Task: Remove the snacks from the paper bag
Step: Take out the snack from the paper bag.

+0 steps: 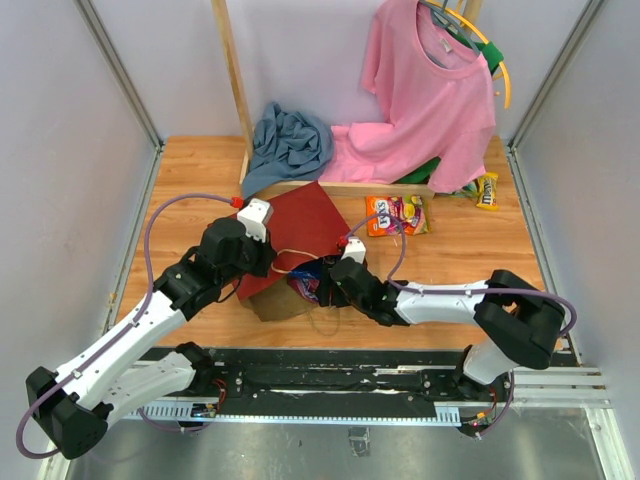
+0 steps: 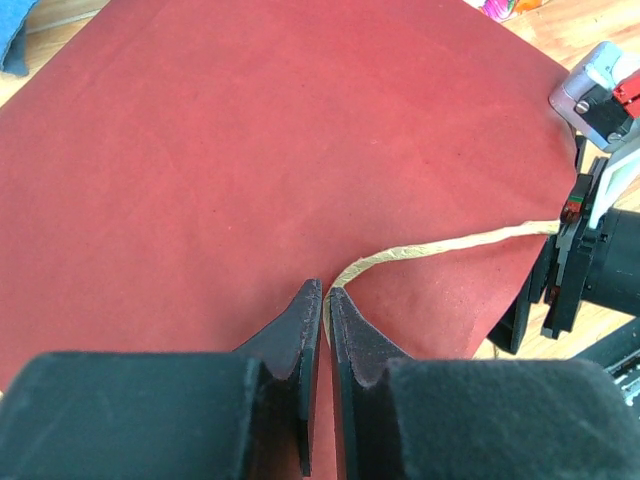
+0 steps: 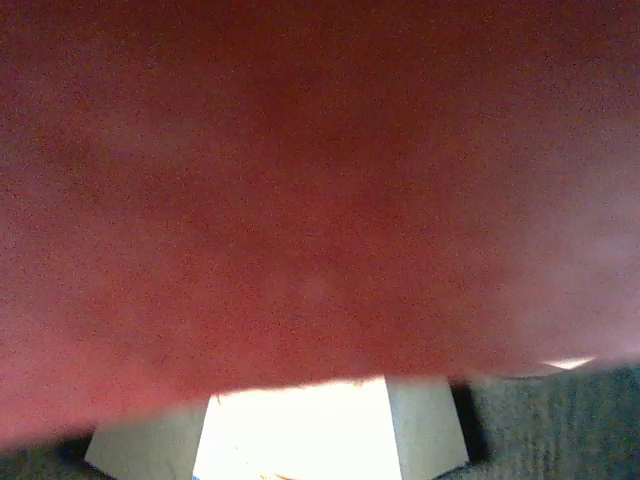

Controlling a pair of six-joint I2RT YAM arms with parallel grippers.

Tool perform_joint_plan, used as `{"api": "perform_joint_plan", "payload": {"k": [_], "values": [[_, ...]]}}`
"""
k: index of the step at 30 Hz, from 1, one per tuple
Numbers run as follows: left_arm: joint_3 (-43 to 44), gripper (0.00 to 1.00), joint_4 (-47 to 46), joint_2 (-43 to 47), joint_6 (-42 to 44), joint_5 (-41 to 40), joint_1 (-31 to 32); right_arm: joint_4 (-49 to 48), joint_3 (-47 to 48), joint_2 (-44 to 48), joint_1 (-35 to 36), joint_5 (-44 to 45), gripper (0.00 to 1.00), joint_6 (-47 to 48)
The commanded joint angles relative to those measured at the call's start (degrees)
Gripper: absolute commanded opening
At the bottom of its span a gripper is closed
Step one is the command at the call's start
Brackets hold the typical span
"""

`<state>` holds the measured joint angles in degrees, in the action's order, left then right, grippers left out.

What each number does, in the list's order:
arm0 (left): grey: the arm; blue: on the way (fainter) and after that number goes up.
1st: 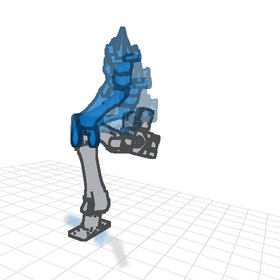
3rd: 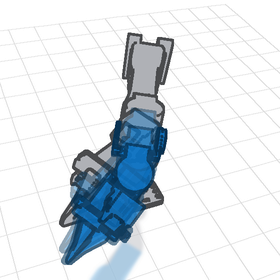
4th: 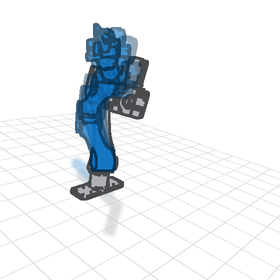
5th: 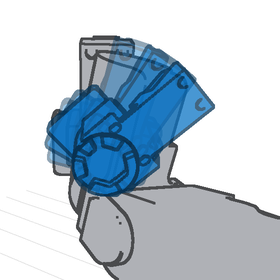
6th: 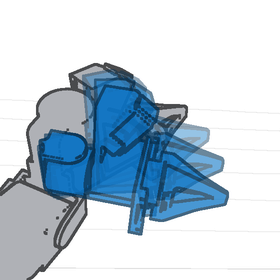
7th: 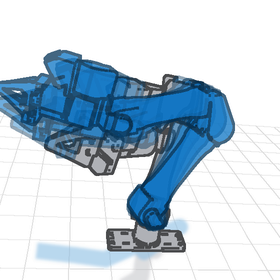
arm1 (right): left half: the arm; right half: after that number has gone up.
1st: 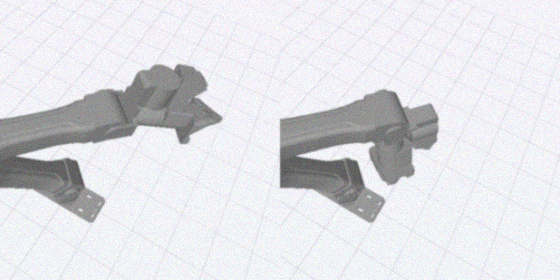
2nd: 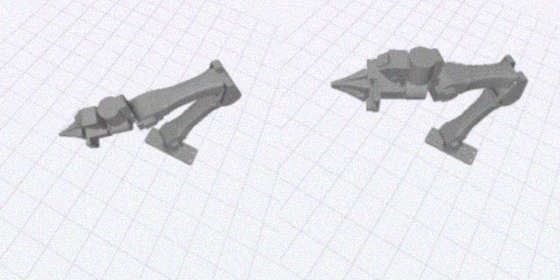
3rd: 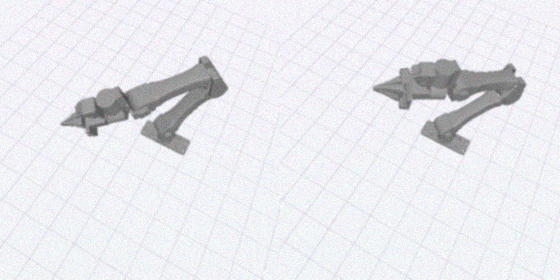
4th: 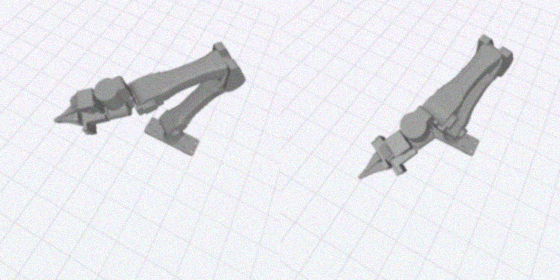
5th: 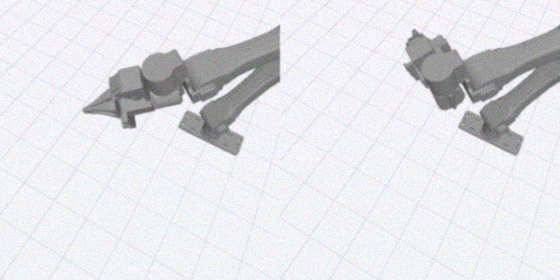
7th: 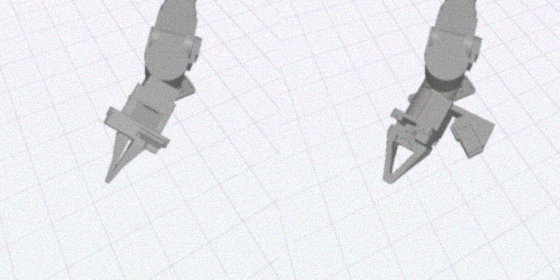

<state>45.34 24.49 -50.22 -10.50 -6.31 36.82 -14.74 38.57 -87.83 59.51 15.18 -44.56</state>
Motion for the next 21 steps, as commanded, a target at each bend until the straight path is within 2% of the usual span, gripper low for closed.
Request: {"api": "perform_joint_plan", "payload": {"k": [1, 8, 10, 12, 21], "values": [[-0.3, 0.12, -1.1, 0.9, 0.4, 0.4, -0.7, 5.2, 2.1, -1.0, -0.4, 1.9, 0.63, -0.2], [-0.4, 0.12, -1.1, 0.9, 0.4, 0.7, -0.9, 8.8, 4.8, -4.3, -0.5, 1.9, 0.64, 0.1], [-0.4, 0.12, -1.2, 0.9, 0.4, 0.7, -1.0, 8.1, 5.4, -5.2, -0.5, 1.0, 0.61, 0.2], [-0.4, 0.12, -1.1, 1.0, 0.3, 0.7, -1.0, 7.1, 5.2, -5.5, -0.5, 0.4, 0.53, 0.2], [-0.5, 0.13, -1.2, 1.0, 0.3, 0.8, -1.1, 6.3, 3.4, -0.9, -0.5, 0.1, 0.05, 1.6]]}}
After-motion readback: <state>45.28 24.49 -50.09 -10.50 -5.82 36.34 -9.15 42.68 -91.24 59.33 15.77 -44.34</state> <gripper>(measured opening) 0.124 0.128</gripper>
